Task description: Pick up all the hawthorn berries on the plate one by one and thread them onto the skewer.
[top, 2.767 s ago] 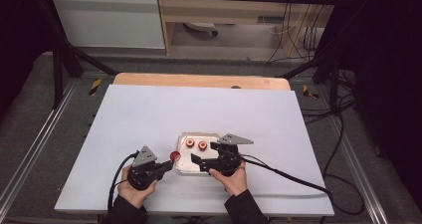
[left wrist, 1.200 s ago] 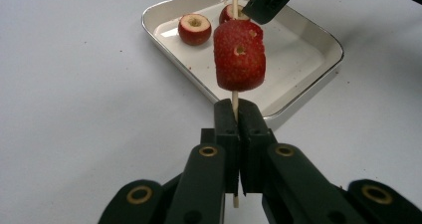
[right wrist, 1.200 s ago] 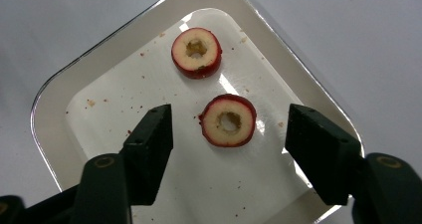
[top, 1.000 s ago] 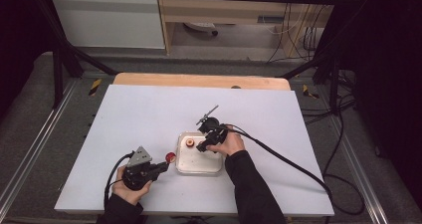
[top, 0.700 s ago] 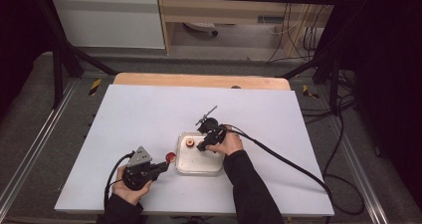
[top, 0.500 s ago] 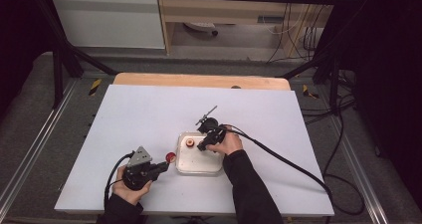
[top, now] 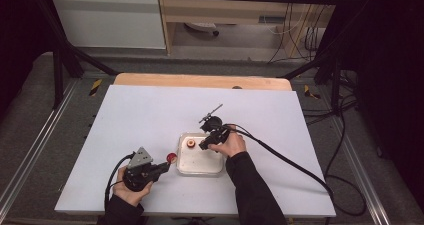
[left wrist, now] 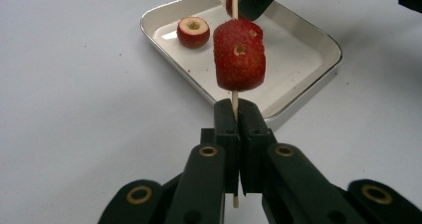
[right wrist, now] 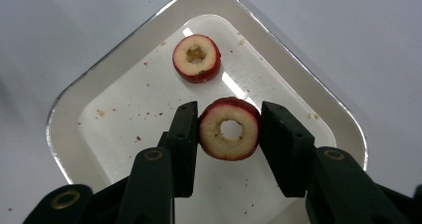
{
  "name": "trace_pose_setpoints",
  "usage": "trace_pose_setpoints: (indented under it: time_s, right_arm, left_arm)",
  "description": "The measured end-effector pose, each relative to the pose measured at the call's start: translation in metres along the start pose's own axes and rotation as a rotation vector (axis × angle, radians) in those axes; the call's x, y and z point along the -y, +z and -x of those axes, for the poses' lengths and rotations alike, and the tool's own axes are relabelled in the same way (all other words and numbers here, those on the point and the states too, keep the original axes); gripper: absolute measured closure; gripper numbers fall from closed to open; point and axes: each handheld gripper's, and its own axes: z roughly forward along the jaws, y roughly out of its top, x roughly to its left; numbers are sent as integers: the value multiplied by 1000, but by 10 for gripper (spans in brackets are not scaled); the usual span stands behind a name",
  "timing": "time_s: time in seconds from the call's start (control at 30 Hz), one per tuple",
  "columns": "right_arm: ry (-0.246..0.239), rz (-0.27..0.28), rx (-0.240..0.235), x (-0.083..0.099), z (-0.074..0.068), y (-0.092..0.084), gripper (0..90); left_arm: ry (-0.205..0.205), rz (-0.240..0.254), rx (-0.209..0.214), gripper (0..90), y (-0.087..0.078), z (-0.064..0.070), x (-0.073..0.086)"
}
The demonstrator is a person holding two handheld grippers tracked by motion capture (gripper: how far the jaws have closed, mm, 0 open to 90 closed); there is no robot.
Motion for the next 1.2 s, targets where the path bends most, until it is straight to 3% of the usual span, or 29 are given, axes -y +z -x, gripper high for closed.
trace_pose_setpoints:
  time_s: [0.1,0.33,0.8,1.03,1.2]
  right_arm:
    - [22,30,-4,3,-4,-9,601]
    - [114,133,-66,16,-9,-24,601]
    - [366,495,-220,50,-8,-45,603]
    - [456,667,-246,60,-13,-42,603]
    - [500,761,-253,62,-21,-35,604]
  left_arm:
    - [4,3,-2,884,-1,0,0]
    - [2,8,-4,883,0,2,0]
    - [-4,23,-10,883,-2,4,-1]
    - [-27,38,-11,883,-2,7,-1]
    - [-39,48,-9,882,-3,11,-2]
